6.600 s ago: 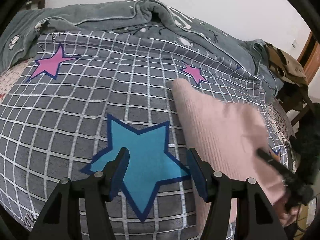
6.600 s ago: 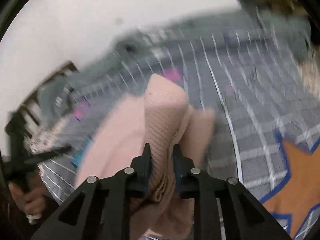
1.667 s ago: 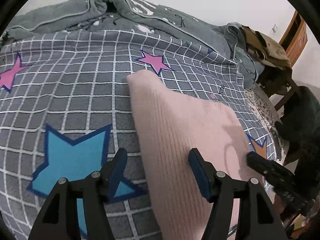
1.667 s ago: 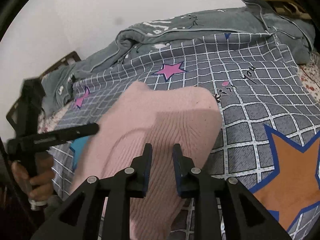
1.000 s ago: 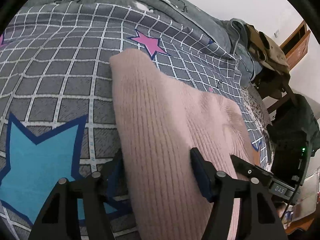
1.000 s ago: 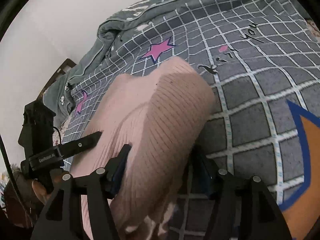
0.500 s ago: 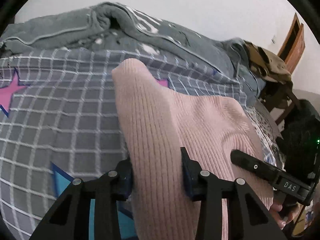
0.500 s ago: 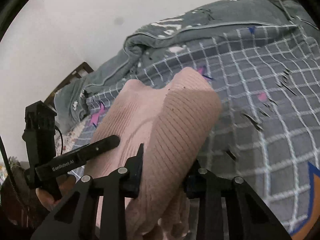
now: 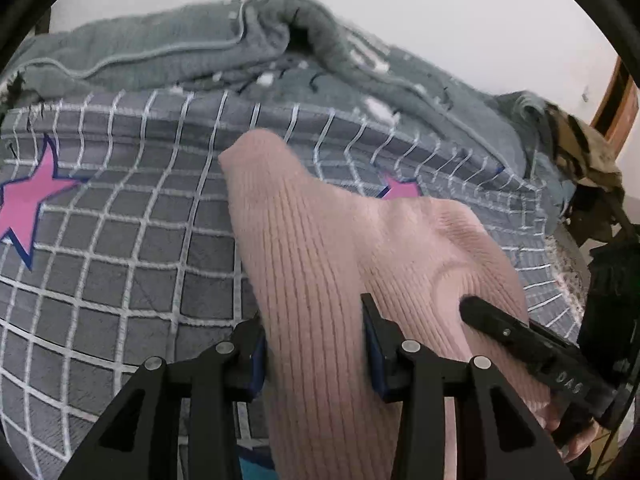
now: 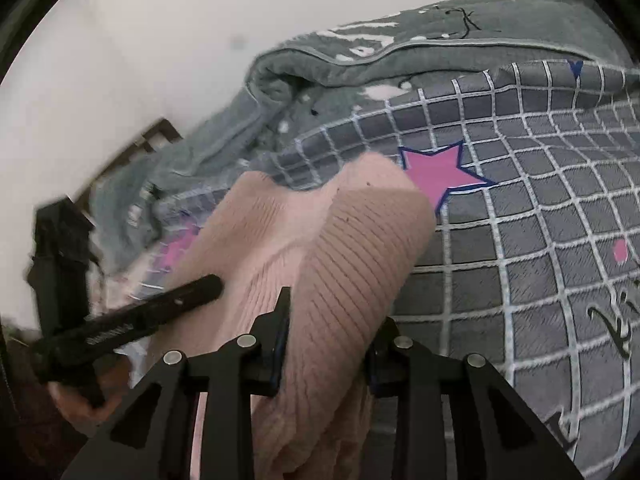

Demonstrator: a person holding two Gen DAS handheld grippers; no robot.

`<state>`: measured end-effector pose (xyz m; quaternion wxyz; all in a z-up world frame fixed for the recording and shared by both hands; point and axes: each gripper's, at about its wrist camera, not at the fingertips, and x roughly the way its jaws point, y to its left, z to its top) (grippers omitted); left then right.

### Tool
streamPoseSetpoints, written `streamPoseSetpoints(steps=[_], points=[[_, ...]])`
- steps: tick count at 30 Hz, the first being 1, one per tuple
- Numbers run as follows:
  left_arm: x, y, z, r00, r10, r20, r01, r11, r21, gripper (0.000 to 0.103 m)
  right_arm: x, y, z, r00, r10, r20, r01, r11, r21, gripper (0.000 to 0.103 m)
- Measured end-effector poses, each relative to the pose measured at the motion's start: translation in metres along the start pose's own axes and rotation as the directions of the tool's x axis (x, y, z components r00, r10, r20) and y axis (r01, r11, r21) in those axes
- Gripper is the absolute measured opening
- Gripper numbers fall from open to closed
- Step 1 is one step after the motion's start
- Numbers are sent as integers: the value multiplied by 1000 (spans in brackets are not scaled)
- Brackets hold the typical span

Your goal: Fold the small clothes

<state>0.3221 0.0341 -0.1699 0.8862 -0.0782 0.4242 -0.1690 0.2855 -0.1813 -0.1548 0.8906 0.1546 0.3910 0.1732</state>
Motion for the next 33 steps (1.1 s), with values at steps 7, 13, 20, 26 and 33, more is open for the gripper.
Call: streamPoseSetpoints(steps=[7,13,20,26,33], points=[[4,2,-6,999,28,17,-28,999,15,53,19,5,-3,987,-158,-37,153,982,-110,48],[-23,-2,-13,994,89,58,-92,995,47,61,-15,19,-4,960,-279,39,279,927,-252,54],[-57,-15,-41,993,68,97,-76,994,81,61,-71,44,-19,976,-154,153,189,949,-252,54],[-49,-20,-67,995,80,51,-84,993,83,64,-45,70,-58,992,-60,113,97,926,-364,23],[-39,-15,-83,996,72,45,-75,995,67,66,-16,53,-69,985,-168,40,171,922,-346,6]])
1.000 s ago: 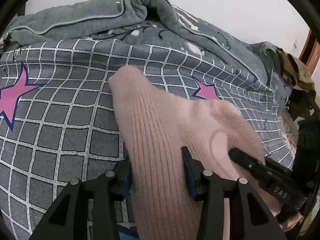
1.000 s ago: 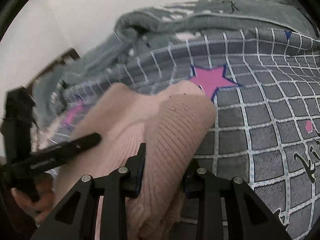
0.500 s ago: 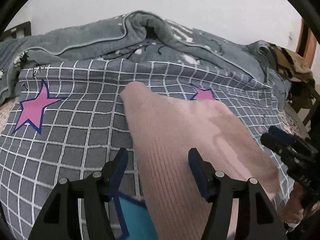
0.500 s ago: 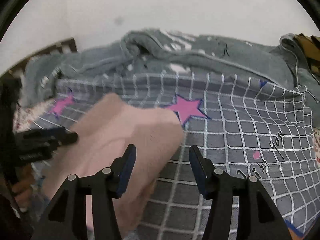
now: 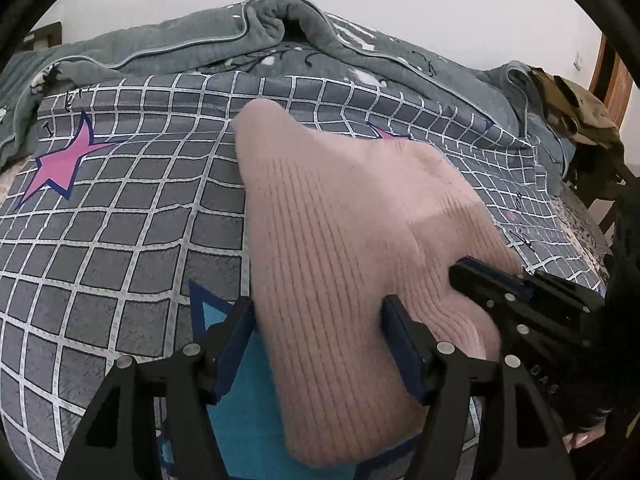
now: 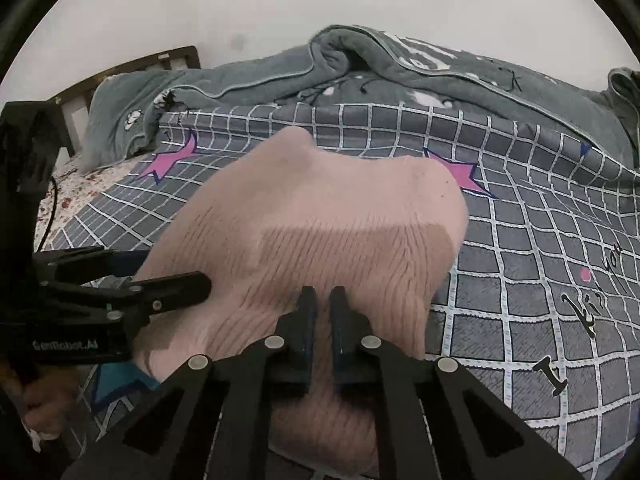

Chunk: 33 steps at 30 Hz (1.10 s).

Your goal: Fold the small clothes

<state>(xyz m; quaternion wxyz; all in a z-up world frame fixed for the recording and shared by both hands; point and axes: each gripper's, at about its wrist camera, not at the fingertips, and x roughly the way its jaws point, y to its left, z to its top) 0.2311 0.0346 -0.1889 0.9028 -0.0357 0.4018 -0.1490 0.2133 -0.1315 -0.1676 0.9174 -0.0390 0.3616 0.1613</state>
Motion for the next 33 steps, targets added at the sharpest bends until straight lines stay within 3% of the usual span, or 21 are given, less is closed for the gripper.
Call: streamPoseSetpoints(steps=[5,11,13,19,23,26,29,33], points=[[0,1,-5,1000,3,10,-3,1000,6,67,2,6,-6,999,-34,4,34,999,-38,6],[-18,7,5,998,-34,57,34,999,11,67,-7,-13,6,996,81,-30,-80,996,27,6],[-25,10,15,995,-30,92,29,999,17,65,-11,-16,15,996,82,-34,-81,996,23,6],[-19,14,57,993,-29,116,25,999,37,56,-24,-31,56,997,41,67,-43,999,29,9],[-7,15,77,991,-40,126,34,998,47,51,-8,-44,72,996,52,71,-55,997,49,9],[13,16,86,993,-49,106,42,997,67,45,22,-52,70,998,65,20,-66,996,58,9],[38,18,86,998,-32,60,27,997,78,40,52,-61,60,998,29,-54,-24,996,91,8],[50,18,77,998,-28,56,22,995,95,40,65,-74,57,998,13,-65,-3,989,147,5]])
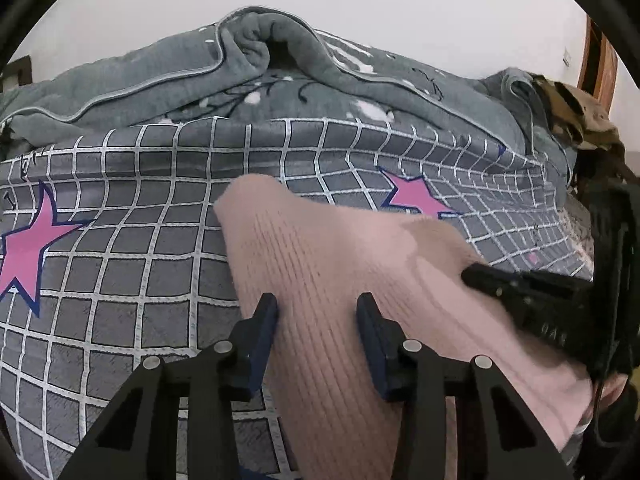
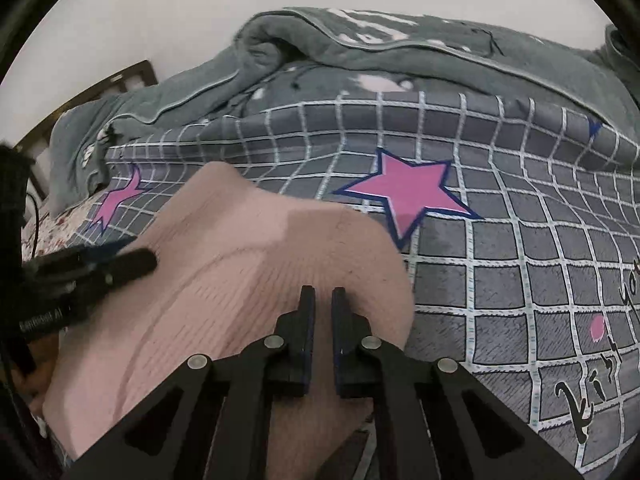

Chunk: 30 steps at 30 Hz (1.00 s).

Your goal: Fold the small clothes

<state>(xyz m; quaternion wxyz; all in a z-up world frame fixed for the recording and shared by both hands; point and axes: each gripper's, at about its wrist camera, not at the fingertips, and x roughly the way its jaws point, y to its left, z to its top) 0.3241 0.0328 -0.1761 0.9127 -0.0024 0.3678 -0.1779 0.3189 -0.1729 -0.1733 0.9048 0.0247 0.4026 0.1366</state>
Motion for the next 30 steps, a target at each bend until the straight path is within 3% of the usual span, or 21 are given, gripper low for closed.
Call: streamPoseSetpoints(steps=[19,24,30], points=[[-1,0,-7,1000,20,0,-20,999,-38,45,3,-6,-2,1000,-28,-8,28,999,23,5],[-11,-1,-9,1000,17,4,-17,999,-42,46,-15,-10,-4,1000,-9,1,9,999,39,6],[-27,-1,-13,999,-30,17,32,997,-67,51,-61,9,-16,996,20,85,-18,1000,-17,13]])
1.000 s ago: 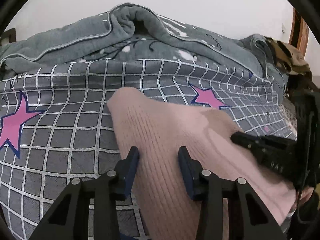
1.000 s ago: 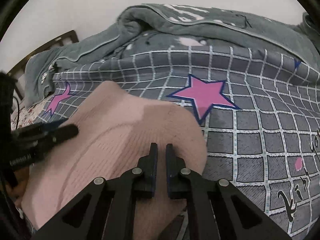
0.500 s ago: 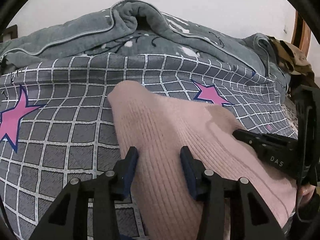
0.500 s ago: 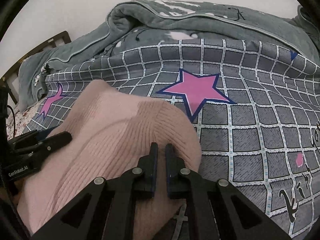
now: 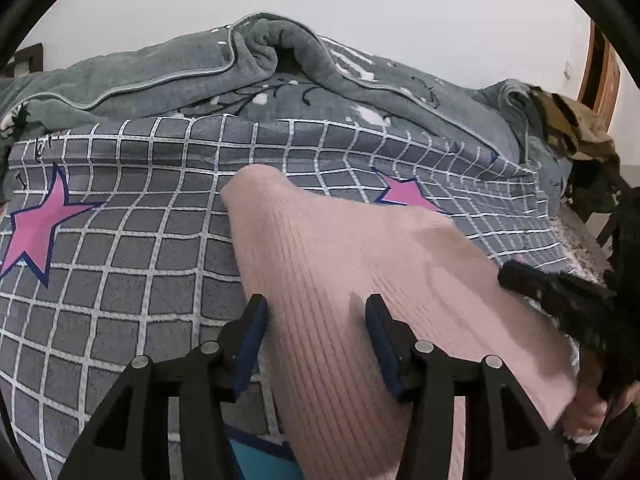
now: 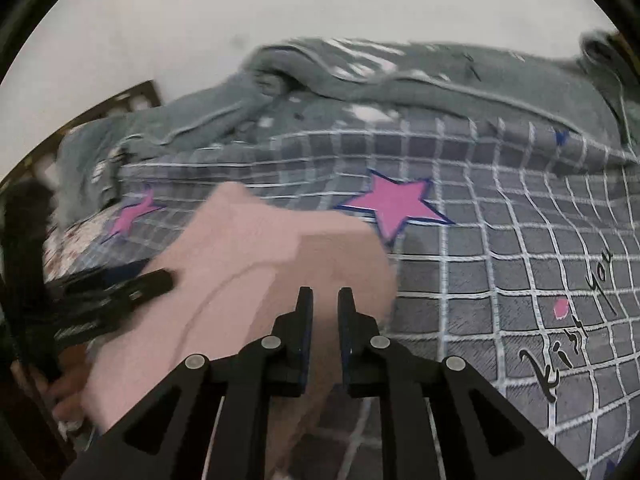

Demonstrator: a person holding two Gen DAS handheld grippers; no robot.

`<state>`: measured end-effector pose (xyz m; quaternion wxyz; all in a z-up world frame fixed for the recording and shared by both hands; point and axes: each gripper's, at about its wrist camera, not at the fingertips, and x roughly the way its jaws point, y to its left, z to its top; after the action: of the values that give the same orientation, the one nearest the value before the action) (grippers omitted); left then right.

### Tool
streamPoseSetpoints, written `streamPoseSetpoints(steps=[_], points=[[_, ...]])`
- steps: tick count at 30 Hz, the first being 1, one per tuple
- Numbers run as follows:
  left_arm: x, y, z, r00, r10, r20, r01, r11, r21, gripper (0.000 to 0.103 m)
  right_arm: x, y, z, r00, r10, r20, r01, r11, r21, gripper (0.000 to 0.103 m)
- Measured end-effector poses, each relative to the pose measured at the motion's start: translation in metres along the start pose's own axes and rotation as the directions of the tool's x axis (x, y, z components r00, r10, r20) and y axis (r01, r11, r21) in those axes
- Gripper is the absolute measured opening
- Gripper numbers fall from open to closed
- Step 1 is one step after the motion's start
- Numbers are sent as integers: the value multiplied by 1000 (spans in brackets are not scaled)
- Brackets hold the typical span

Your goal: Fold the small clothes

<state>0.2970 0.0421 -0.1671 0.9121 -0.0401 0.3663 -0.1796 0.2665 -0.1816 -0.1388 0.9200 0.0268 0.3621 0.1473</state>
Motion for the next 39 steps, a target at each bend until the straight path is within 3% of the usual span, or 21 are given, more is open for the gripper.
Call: streamPoseSetpoints(steps=[5,10,13,17,23,27,31,36,39], points=[[-8,-6,-6,1000,-15,11,14,1000,15,53,-27,29,-26,996,80,35,-76,991,-114,14],[-16,-13,-13,999,-29,16,28,999,26,55,-19,37,-53,997,81,5,-79,982,-173,14],[-23,-21,-19,999,-31,24,29,998,47,59,-21,34,-53,997,75,-5,-75,986,-148,14],[-29,-22,-23,999,-39,31,37,997,63,59,-42,31,-48,988,137,66,-130,987,-96,14],[-39,-15,-28,997,-75,37,73,996,59,59,-38,67,-51,978,205,44,-194,964,-183,14],[-38,-14,-30,997,-66,34,64,996,65,59,-11,79,-69,993,112,-36,-117,962,-248,14],[-38,-11,-30,996,-84,28,82,995,60,59,-18,78,-68,993,106,-56,-117,958,-260,14],[-42,-16,-35,994,-104,28,101,991,91,59,-49,50,-59,993,97,70,-80,974,-212,14],[-41,-21,-39,996,-86,22,83,990,110,59,-45,28,-58,998,-3,58,12,989,-148,10]])
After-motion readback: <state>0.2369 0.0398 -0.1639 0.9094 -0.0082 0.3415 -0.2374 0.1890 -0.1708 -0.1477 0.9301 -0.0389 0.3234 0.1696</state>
